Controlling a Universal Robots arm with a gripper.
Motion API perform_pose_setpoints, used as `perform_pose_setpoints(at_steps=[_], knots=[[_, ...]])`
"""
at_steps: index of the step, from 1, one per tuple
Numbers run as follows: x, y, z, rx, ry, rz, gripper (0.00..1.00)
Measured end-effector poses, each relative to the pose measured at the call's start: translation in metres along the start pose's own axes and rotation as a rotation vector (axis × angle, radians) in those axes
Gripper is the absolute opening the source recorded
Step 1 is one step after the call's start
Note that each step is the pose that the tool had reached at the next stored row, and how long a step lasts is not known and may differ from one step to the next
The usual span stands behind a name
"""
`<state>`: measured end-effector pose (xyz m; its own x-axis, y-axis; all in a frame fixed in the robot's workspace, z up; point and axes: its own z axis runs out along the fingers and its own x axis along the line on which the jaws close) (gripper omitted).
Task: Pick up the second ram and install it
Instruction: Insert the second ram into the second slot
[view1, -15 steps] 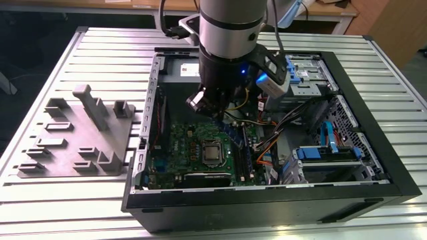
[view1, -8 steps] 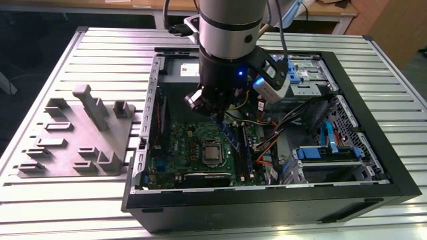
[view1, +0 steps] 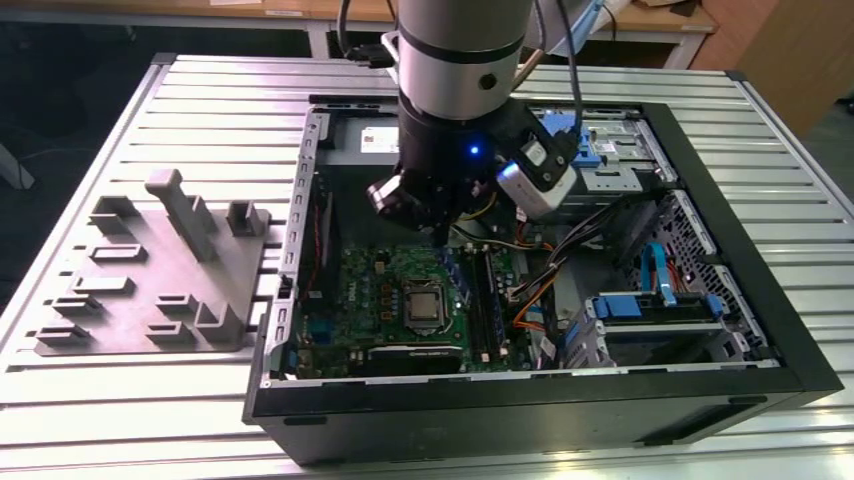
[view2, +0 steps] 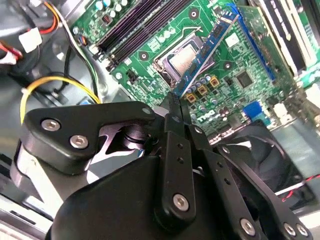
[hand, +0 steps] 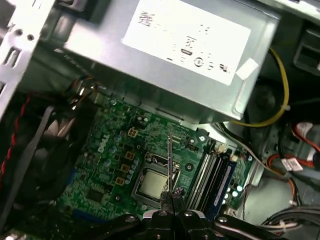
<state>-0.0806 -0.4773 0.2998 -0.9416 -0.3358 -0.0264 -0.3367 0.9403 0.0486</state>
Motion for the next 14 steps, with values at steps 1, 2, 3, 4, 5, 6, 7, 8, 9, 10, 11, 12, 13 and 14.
perform_pose_setpoints(at_steps=[1, 2, 3, 4, 5, 6, 7, 8, 9, 10, 11, 12, 13, 14], knots=[[0.0000, 0.0000, 0.0001, 0.0005, -0.0008, 0.018, 0.11], [0.0000, 0.0000, 0.0003, 0.0009, -0.0017, 0.036, 0.11], [0.0000, 0.0000, 0.0005, 0.0014, -0.0026, 0.055, 0.11], [0.0000, 0.0000, 0.0007, 0.0019, -0.0036, 0.073, 0.11], [0.0000, 0.0000, 0.0008, 0.0024, -0.0044, 0.091, 0.11], [0.0000, 0.0000, 0.0010, 0.0029, -0.0053, 0.110, 0.11], [0.0000, 0.0000, 0.0012, 0.0033, -0.0062, 0.127, 0.11], [0.0000, -0.0001, 0.0013, 0.0038, -0.0071, 0.145, 0.11], [0.0000, -0.0001, 0.0015, 0.0043, -0.0080, 0.163, 0.11], [0.0000, -0.0001, 0.0017, 0.0048, -0.0088, 0.181, 0.11], [0.0000, -0.0001, 0.0019, 0.0053, -0.0098, 0.201, 0.11], [0.0000, -0.0001, 0.0020, 0.0058, -0.0106, 0.219, 0.11], [0.0001, -0.0001, 0.0022, 0.0063, -0.0115, 0.237, 0.11], [0.0001, -0.0001, 0.0024, 0.0067, -0.0124, 0.255, 0.11]])
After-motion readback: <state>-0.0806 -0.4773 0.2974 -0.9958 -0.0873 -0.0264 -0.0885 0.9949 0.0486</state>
